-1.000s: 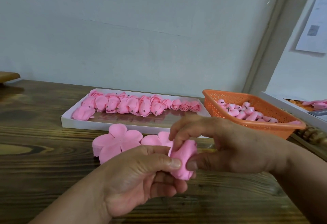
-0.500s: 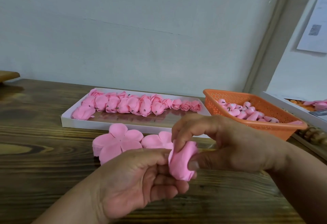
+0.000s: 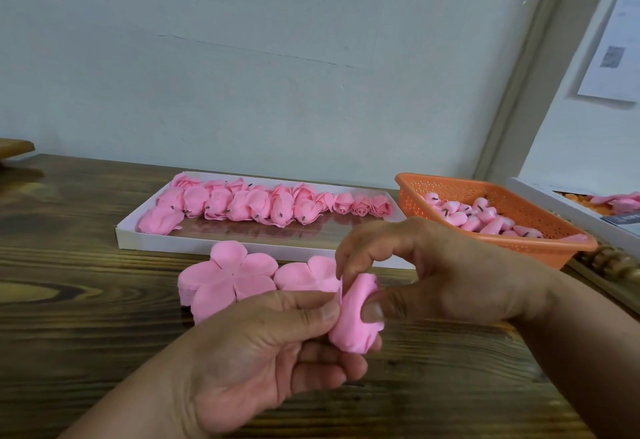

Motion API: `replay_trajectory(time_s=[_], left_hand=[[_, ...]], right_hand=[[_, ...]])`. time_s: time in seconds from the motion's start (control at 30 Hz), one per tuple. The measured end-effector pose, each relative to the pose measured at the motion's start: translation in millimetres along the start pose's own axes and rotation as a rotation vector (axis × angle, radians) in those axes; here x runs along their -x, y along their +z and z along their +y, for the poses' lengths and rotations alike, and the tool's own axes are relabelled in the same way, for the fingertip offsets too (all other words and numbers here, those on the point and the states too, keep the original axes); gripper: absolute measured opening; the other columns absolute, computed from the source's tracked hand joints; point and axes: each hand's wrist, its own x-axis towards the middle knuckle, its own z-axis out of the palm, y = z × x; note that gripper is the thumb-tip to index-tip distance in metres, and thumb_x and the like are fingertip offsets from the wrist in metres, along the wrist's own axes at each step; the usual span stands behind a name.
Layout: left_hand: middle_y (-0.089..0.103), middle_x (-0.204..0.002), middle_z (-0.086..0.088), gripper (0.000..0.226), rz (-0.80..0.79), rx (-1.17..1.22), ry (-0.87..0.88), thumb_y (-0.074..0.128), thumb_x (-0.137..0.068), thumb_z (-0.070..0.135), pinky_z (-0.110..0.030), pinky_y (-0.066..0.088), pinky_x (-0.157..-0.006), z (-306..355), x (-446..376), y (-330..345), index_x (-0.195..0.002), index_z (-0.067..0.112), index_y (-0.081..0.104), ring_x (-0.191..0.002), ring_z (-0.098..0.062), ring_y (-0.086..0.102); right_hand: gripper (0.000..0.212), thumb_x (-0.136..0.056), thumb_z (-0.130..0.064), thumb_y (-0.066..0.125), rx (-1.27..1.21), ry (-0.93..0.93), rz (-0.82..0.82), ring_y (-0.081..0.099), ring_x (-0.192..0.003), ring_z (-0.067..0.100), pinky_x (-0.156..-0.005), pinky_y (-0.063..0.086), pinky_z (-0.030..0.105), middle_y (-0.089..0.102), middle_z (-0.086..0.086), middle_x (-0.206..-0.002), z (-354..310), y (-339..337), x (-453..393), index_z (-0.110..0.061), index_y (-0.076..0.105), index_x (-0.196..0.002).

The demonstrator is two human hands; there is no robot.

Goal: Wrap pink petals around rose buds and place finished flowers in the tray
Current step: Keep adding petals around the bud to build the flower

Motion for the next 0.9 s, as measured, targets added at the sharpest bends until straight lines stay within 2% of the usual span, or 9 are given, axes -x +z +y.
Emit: replay_trajectory(time_s=[0.17, 0.33, 0.5, 0.57, 0.67, 0.73, 0.8, 0.87, 0.9], left_hand=[[0.072, -0.072, -0.011, 0.014, 0.064, -0.072, 0.044, 0.068, -0.075, 0.021, -0.019, 0.053, -0.051, 1.1, 1.0, 5.0, -0.076, 0.012, 0.079, -0.059, -0.016, 0.068], [0.072, -0.074, -0.01, 0.018, 0.132, -0.185, 0.069, 0.071, -0.064, 0.027, -0.018, 0.05, -0.049, 0.8, -0.2, 8.6, -0.07, 0.011, 0.078, -0.058, -0.014, 0.065], [0.068, -0.067, -0.003, 0.015, 0.181, -0.315, 0.098, 0.073, -0.063, 0.029, -0.016, 0.044, -0.045, 0.6, -2.4, 9.1, -0.066, 0.015, 0.076, -0.054, -0.012, 0.063], [0.068, -0.066, -0.004, 0.015, 0.196, -0.354, 0.111, 0.075, -0.059, 0.028, -0.017, 0.043, -0.045, 0.5, -4.1, 8.4, -0.066, 0.015, 0.076, -0.055, -0.013, 0.063], [0.068, -0.065, -0.006, 0.011, 0.215, -0.335, 0.124, 0.07, -0.065, 0.022, -0.017, 0.045, -0.045, -1.3, -6.5, 7.2, -0.065, 0.012, 0.075, -0.055, -0.015, 0.064], [0.067, -0.065, -0.009, 0.013, 0.224, -0.256, 0.133, 0.069, -0.065, 0.02, -0.018, 0.046, -0.044, -1.6, -7.0, 6.8, -0.067, 0.009, 0.075, -0.054, -0.015, 0.064], [0.066, -0.063, -0.011, 0.013, 0.228, -0.191, 0.145, 0.068, -0.065, 0.02, -0.018, 0.047, -0.043, -0.7, -6.8, 6.7, -0.066, 0.01, 0.076, -0.053, -0.015, 0.064], [0.066, -0.063, -0.013, 0.013, 0.22, -0.158, 0.153, 0.067, -0.064, 0.021, -0.018, 0.048, -0.044, 0.5, -5.7, 5.4, -0.065, 0.012, 0.076, -0.053, -0.015, 0.064], [0.067, -0.063, -0.013, 0.013, 0.211, -0.154, 0.157, 0.068, -0.064, 0.021, -0.018, 0.048, -0.045, 0.8, -5.4, 4.8, -0.065, 0.012, 0.077, -0.054, -0.015, 0.065]], right_hand=[[0.011, -0.084, -0.007, 0.068, -0.007, 0.002, 0.007, 0.062, -0.092, 0.015, -0.087, 0.049, 0.036, 0.066, 0.004, -0.094, 0.4, 3.2, -2.0, -0.005, 0.071, -0.094], [0.007, -0.084, -0.003, 0.067, -0.042, 0.034, 0.02, 0.063, -0.082, 0.008, -0.077, 0.046, 0.017, 0.066, -0.001, -0.085, -0.7, 7.1, -4.5, -0.007, 0.069, -0.089], [0.004, -0.085, -0.006, 0.067, -0.02, 0.081, 0.021, 0.063, -0.081, 0.021, -0.077, 0.052, 0.037, 0.067, 0.007, -0.086, 0.4, 9.1, -7.9, -0.006, 0.068, -0.088], [0.002, -0.085, -0.008, 0.066, -0.003, 0.091, 0.026, 0.062, -0.078, 0.017, -0.073, 0.052, 0.032, 0.066, 0.003, -0.084, 1.1, 11.3, -10.0, -0.007, 0.068, -0.087], [0.006, -0.084, -0.006, 0.067, -0.032, 0.097, 0.061, 0.061, -0.074, 0.009, -0.07, 0.051, 0.024, 0.066, 0.0, -0.081, 3.8, 14.7, -11.6, -0.011, 0.068, -0.085], [0.011, -0.082, 0.0, 0.067, -0.186, 0.108, 0.22, 0.062, -0.074, 0.01, -0.072, 0.052, 0.026, 0.068, 0.003, -0.08, 8.1, 16.1, -10.2, -0.012, 0.069, -0.083], [0.017, -0.082, 0.003, 0.064, -0.384, 0.118, 0.502, 0.065, -0.073, 0.014, -0.074, 0.053, 0.03, 0.07, 0.008, -0.077, 15.5, 18.8, -4.9, -0.012, 0.069, -0.079], [0.016, -0.082, 0.0, 0.063, -0.494, 0.157, 0.74, 0.065, -0.067, 0.019, -0.072, 0.053, 0.034, 0.07, 0.011, -0.072, 23.2, 27.6, 2.4, -0.011, 0.069, -0.073], [0.014, -0.082, -0.003, 0.064, -0.512, 0.182, 0.797, 0.063, -0.064, 0.019, -0.068, 0.053, 0.033, 0.069, 0.01, -0.068, 24.8, 35.4, 5.8, -0.011, 0.069, -0.071]])
